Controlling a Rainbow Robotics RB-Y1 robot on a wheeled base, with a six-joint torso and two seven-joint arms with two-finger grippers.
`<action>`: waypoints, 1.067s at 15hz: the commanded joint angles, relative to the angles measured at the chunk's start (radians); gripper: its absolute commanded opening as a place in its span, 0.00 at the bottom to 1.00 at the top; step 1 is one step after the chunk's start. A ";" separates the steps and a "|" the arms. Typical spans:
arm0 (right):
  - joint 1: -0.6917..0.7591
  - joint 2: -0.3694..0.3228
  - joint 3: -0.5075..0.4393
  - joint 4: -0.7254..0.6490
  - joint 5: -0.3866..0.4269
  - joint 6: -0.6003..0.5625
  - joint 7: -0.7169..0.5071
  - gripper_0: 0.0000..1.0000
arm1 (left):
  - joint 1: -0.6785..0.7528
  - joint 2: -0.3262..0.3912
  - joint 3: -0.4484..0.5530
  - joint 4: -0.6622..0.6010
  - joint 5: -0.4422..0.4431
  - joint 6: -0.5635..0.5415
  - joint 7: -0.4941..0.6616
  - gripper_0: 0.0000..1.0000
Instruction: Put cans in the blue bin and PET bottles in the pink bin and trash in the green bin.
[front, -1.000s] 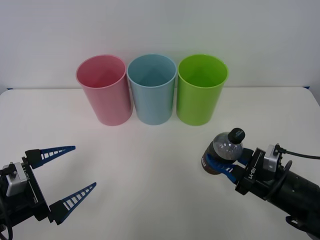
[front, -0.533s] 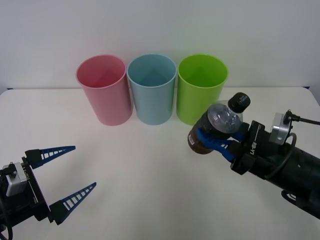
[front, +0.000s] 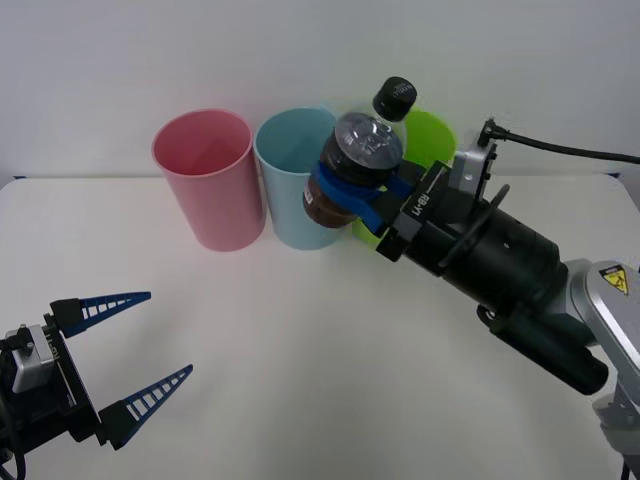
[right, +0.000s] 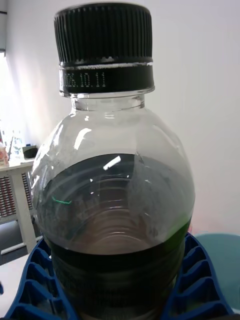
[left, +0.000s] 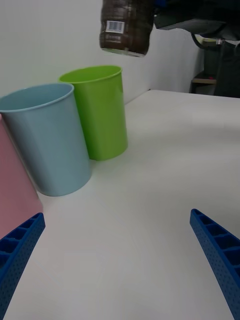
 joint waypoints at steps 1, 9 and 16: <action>-0.135 -0.001 0.123 0.067 -0.009 0.172 -0.011 0.00 | 0.000 0.000 0.000 0.000 0.000 0.000 0.000 1.00; -0.448 0.164 0.254 0.395 -0.015 0.380 0.004 0.00 | 0.000 0.000 0.000 0.000 0.000 0.000 0.000 1.00; -0.690 0.325 0.260 0.714 -0.015 0.472 0.007 0.00 | 0.000 0.000 0.000 0.000 0.000 0.000 0.000 1.00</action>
